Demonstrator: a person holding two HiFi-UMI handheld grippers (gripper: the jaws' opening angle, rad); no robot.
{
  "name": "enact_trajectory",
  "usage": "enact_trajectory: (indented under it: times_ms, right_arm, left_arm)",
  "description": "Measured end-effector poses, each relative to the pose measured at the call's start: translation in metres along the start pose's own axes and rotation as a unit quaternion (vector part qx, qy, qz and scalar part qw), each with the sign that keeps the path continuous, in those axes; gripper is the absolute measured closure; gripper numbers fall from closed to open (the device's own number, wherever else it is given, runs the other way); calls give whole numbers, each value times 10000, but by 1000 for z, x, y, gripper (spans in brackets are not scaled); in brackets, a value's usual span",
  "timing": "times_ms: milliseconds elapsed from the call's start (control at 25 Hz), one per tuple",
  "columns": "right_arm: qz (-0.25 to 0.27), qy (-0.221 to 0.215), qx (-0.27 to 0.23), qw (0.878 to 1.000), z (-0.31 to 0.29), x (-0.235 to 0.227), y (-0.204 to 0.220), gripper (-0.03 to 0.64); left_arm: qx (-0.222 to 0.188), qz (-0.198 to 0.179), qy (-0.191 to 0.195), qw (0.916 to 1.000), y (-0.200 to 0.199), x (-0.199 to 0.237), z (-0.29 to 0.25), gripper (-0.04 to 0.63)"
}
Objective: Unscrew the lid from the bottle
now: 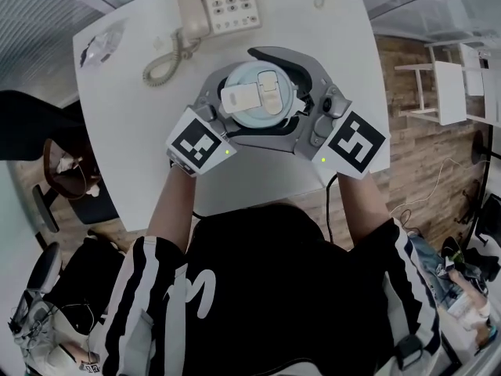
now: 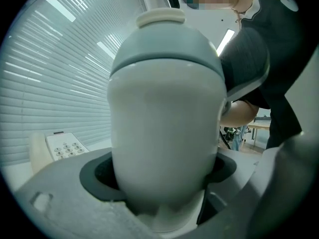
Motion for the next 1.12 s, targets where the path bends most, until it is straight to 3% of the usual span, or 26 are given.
enact_trajectory:
  times_ms: [640, 880, 1120]
  right_arm:
    - [108, -389, -89, 9991, -13, 70, -65, 141]
    - [13, -1282, -184, 9916, -14, 95, -83, 142]
    - [155, -2478, -192, 9685, -5, 120, -101, 141]
  left_arm:
    - [402, -319, 108, 9986, -58, -41, 66, 144]
    - [342, -198, 850, 9956, -75, -63, 88, 143]
    - [90, -223, 1531, 9879, -98, -88, 104, 143]
Point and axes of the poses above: the fingertips, and each gripper's own axes: z backward along the fingers, x to its left, y out of its underside, the point moved 6 cm from there along z, backward along the fingers, and after that the axes turned 14 degrees about -y, right-handed, at the moved point
